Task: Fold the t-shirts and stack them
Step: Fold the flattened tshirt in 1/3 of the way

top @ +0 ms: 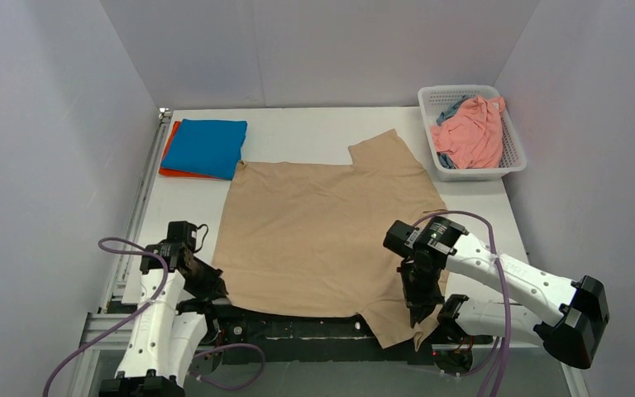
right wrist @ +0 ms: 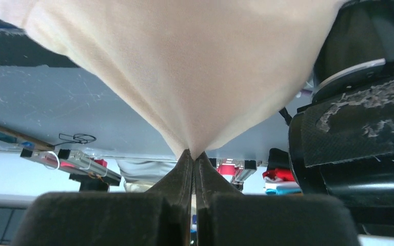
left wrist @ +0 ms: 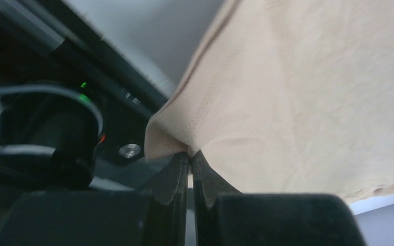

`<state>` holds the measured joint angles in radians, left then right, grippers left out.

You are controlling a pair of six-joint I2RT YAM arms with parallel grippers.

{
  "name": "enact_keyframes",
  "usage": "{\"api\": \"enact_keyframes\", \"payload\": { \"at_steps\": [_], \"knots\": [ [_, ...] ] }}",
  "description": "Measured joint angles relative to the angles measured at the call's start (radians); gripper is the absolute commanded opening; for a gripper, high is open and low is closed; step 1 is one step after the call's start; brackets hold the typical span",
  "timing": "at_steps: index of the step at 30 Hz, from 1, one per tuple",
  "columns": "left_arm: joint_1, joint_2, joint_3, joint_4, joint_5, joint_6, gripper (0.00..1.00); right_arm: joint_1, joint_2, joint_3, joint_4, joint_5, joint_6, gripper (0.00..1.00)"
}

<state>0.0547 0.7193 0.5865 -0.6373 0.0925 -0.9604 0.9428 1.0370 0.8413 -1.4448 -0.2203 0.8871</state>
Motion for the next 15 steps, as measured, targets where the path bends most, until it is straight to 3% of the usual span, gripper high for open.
{"api": "enact_keyframes", "payload": {
  "at_steps": [6,15],
  "knots": [
    [0.000,0.105,0.063,-0.087,0.013,0.006,0.00,-0.036,0.072,0.087,0.021,0.047,-0.030,0.01],
    [0.000,0.310,0.224,-0.060,0.015,0.006,0.00,-0.237,0.145,0.192,0.067,0.063,-0.145,0.01]
  ]
}}
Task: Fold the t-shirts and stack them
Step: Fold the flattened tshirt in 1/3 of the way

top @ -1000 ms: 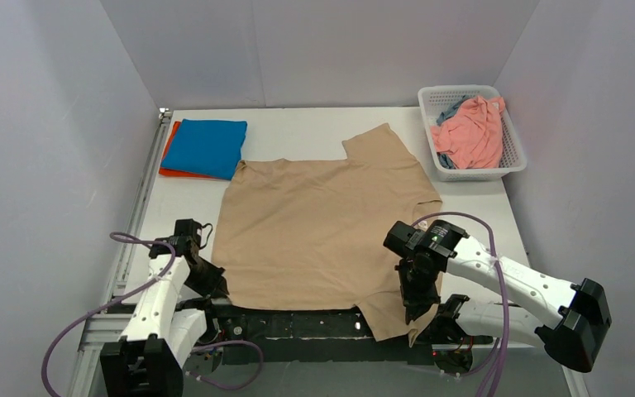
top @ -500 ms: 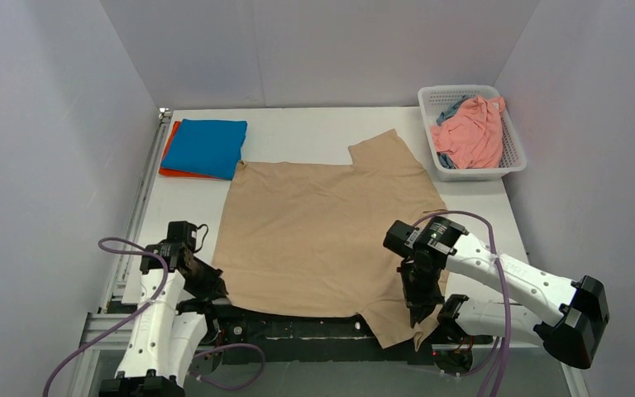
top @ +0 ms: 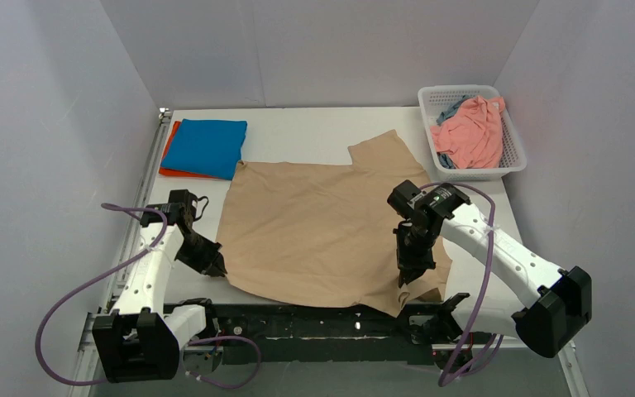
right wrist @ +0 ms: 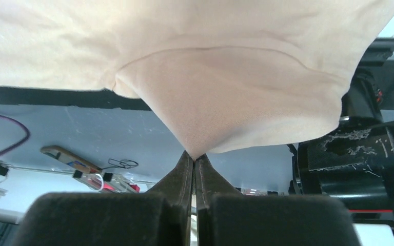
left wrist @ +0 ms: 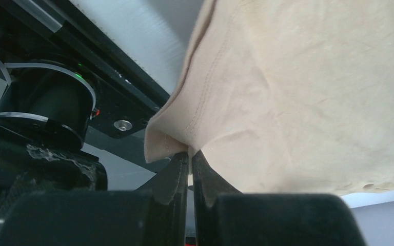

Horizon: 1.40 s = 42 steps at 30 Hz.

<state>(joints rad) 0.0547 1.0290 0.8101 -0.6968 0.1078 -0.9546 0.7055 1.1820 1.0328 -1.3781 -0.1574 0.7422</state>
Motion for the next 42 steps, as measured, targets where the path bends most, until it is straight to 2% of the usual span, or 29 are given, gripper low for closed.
{"api": "enact_keyframes", "payload": {
  "at_steps": [11,22,32,33,34,37,39,40,41,42],
  "knots": [
    [0.000,0.290,0.151,0.085,0.000,0.006,0.00,-0.214,0.187,0.149,0.064,0.017,-0.160,0.01],
    [0.000,0.497,0.227,0.159,-0.003,0.013,0.00,-0.315,0.402,0.274,0.105,0.018,-0.256,0.01],
    [-0.001,0.663,0.342,0.188,-0.022,0.022,0.00,-0.386,0.476,0.325,0.103,0.022,-0.307,0.04],
    [-0.002,0.672,0.355,0.185,-0.026,0.024,0.03,-0.390,0.486,0.333,0.104,0.019,-0.312,0.05],
    [-0.002,0.682,0.370,0.183,-0.031,0.026,0.11,-0.393,0.500,0.344,0.105,0.016,-0.316,0.07],
    [-0.003,0.708,0.402,0.184,-0.049,0.034,0.54,-0.403,0.563,0.391,0.111,0.010,-0.323,0.15],
    [-0.003,0.723,0.426,0.183,-0.060,0.037,0.82,-0.411,0.624,0.439,0.120,0.005,-0.322,0.35],
    [-0.003,0.727,0.436,0.179,-0.068,0.045,0.91,-0.417,0.665,0.480,0.114,0.006,-0.319,0.45],
    [-0.003,0.732,0.455,0.172,-0.076,0.047,0.97,-0.425,0.711,0.530,0.114,0.014,-0.315,0.55],
    [-0.003,0.737,0.484,0.165,-0.085,0.046,0.98,-0.436,0.771,0.607,0.114,0.038,-0.318,0.65]
  ]
}}
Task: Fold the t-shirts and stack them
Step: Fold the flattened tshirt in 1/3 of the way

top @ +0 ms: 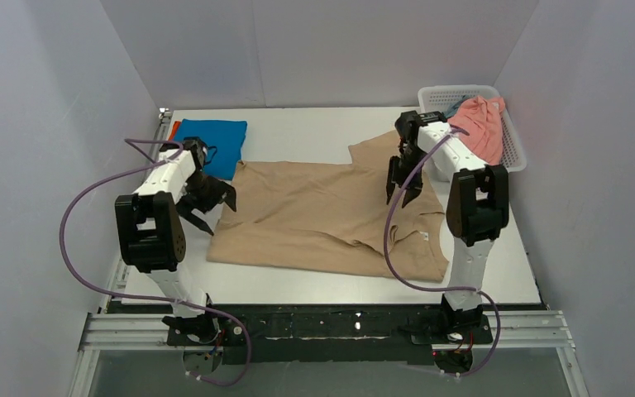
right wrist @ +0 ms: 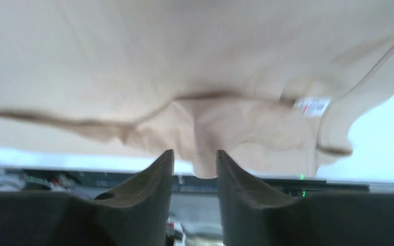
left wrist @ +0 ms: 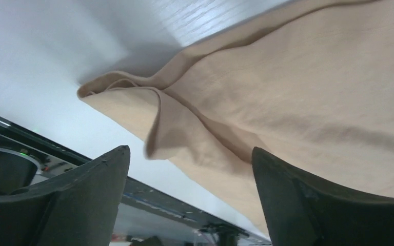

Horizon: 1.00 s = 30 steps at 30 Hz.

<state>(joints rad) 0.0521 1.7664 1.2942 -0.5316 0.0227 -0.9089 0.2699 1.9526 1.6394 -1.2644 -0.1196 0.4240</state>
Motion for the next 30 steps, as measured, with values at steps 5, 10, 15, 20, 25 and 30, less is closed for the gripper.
{"api": "enact_keyframes", "payload": {
  "at_steps": [5,10,15,20,25,30],
  "knots": [
    [0.000,-0.011,0.204,-0.068,-0.050,0.032,0.98,-0.036,0.095,0.193,0.047,0.228,0.024,0.81],
    [-0.143,-0.208,-0.050,-0.011,0.074,0.143,0.98,0.039,-0.599,-0.547,0.347,0.029,0.056,0.85],
    [-0.204,-0.196,-0.247,0.134,0.203,0.176,0.98,0.138,-0.654,-0.853,0.602,-0.045,0.098,0.85],
    [-0.204,-0.196,-0.317,0.180,0.206,0.189,0.98,0.152,-0.580,-0.869,0.749,-0.048,0.119,0.85],
    [-0.204,-0.197,-0.342,0.192,0.198,0.196,0.98,0.170,-0.521,-0.867,0.849,-0.051,0.131,0.85],
    [-0.204,-0.198,-0.353,0.195,0.198,0.197,0.98,0.174,-0.433,-0.796,0.890,-0.021,0.163,0.85]
  ]
}}
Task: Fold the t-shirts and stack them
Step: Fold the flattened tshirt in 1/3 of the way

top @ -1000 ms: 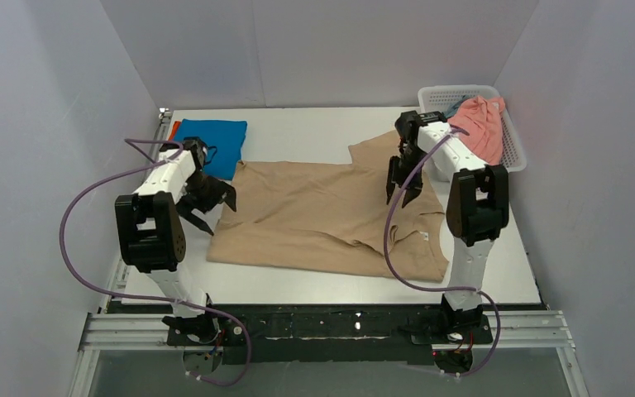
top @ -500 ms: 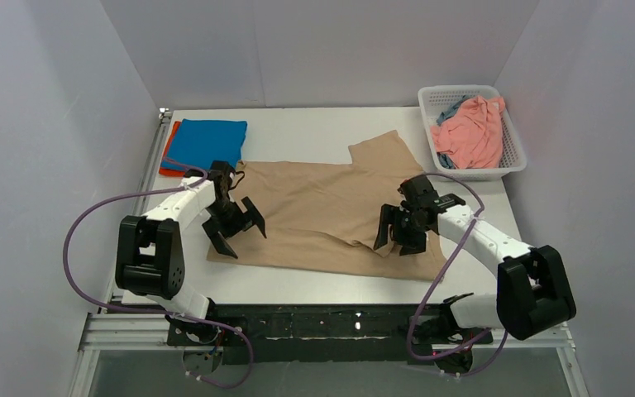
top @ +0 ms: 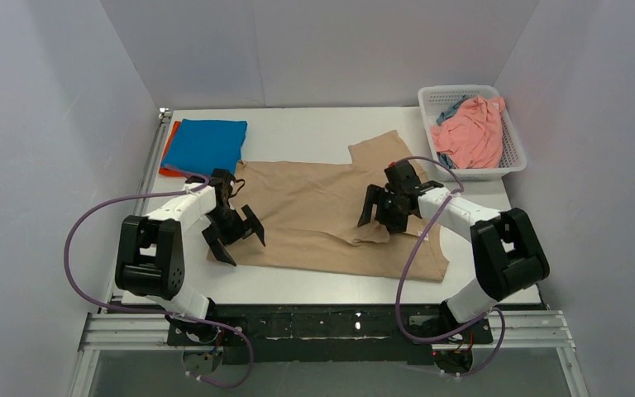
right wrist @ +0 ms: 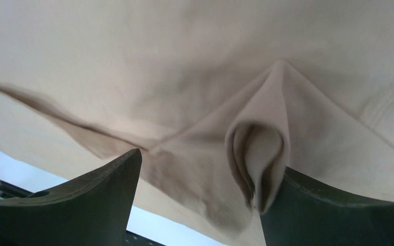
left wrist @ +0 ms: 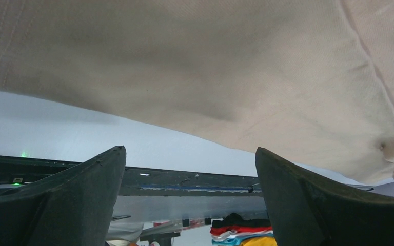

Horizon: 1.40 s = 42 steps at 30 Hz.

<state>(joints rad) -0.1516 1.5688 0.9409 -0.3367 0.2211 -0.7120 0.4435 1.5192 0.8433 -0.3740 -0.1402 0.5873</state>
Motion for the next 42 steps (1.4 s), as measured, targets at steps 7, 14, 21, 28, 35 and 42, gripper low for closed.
{"api": "enact_keyframes", "payload": {
  "at_steps": [7,14,21,28,35,42],
  "knots": [
    [0.000,-0.035,0.000,-0.008,-0.003,0.003,0.98,-0.002,0.252,0.425,-0.093,0.101,0.163,0.87],
    [0.000,-0.071,0.025,-0.066,-0.038,0.016,0.98,-0.012,0.388,0.689,-0.311,0.245,0.222,0.88],
    [0.000,-0.041,0.106,-0.063,-0.037,0.018,0.98,-0.013,0.220,0.445,-0.315,0.308,0.159,0.89],
    [0.000,0.153,0.241,0.045,0.005,0.001,0.98,-0.014,0.054,0.203,-0.125,0.169,0.112,0.89],
    [0.000,0.301,0.272,0.122,0.009,-0.015,0.98,-0.008,0.159,0.162,-0.027,0.108,0.105,0.89],
    [0.004,0.154,0.074,0.183,0.036,-0.050,0.98,-0.011,0.032,0.003,0.084,0.077,0.111,0.88]
  ]
}}
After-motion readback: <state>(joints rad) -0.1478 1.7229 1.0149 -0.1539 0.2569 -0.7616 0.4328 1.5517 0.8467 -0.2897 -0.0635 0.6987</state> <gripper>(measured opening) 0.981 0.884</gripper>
